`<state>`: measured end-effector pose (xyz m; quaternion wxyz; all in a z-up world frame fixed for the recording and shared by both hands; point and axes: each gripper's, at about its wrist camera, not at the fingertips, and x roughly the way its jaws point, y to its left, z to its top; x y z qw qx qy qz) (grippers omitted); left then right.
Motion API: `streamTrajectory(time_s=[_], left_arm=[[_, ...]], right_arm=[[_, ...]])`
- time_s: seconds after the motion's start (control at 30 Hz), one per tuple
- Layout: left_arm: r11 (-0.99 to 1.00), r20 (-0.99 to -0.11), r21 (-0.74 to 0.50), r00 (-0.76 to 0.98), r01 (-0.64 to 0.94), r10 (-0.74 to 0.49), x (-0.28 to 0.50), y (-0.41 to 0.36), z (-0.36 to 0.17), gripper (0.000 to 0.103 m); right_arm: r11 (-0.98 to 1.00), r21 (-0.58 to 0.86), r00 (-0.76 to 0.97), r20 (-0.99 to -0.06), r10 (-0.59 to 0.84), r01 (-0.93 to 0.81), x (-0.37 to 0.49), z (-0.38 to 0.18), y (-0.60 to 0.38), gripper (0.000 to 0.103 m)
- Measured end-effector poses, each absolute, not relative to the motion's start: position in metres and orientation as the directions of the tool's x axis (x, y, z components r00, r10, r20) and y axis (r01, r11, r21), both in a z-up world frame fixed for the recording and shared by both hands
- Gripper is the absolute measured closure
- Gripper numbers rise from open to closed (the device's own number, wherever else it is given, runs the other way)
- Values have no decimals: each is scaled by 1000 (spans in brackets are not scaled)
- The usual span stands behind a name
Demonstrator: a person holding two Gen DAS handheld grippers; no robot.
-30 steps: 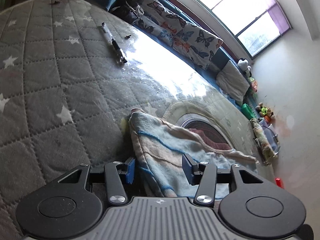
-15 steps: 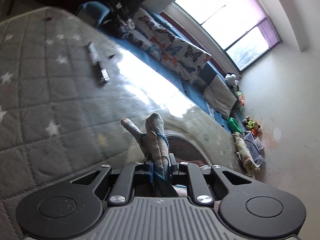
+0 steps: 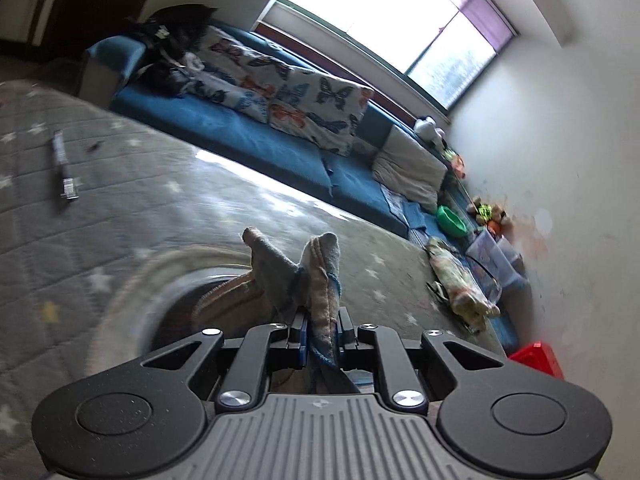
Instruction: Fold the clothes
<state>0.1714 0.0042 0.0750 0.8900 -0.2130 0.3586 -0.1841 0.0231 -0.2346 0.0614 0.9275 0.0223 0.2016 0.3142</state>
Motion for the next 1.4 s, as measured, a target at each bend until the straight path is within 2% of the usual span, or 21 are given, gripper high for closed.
streamTrajectory(time_s=[0.23, 0.6, 0.67, 0.7, 0.73, 0.8, 0.83, 0.9, 1.1, 1.2, 1.4], left_arm=[[858, -607, -457, 623, 234, -493, 184, -76, 63, 90], [876, -700, -394, 526, 279, -483, 205, -160, 14, 89], [876, -703, -385, 523, 289, -482, 204, -165, 12, 86], [872, -699, -391, 522, 294, -489, 204, -167, 12, 81], [867, -694, -399, 519, 300, -499, 203, -169, 12, 77], [852, -682, -417, 512, 316, -523, 202, -171, 14, 75], [846, -674, -423, 510, 326, -534, 200, -172, 15, 68], [837, -661, -426, 513, 344, -547, 197, -173, 20, 62], [838, -654, -393, 527, 378, -543, 178, -149, 31, 62], [845, -668, -354, 524, 401, -529, 162, -131, 27, 62], [845, -688, -318, 509, 430, -517, 130, -105, 8, 62]], right_arm=[[856, 269, 781, -355, 514, -441, 33, 46, -306, 100], [876, 423, 802, -426, 419, -233, 34, -7, -377, 100], [876, 431, 802, -433, 411, -216, 34, -13, -379, 99], [875, 435, 800, -437, 411, -213, 33, -15, -381, 99], [877, 435, 801, -441, 405, -204, 33, -17, -382, 98], [880, 438, 802, -450, 392, -185, 33, -20, -385, 97], [881, 440, 801, -457, 387, -174, 34, -22, -387, 93], [885, 437, 797, -471, 378, -161, 35, -24, -389, 90], [904, 408, 816, -476, 328, -125, 26, -16, -402, 83], [920, 371, 832, -467, 300, -124, 26, -5, -408, 83], [938, 262, 825, -461, 327, -225, 54, 20, -391, 83]])
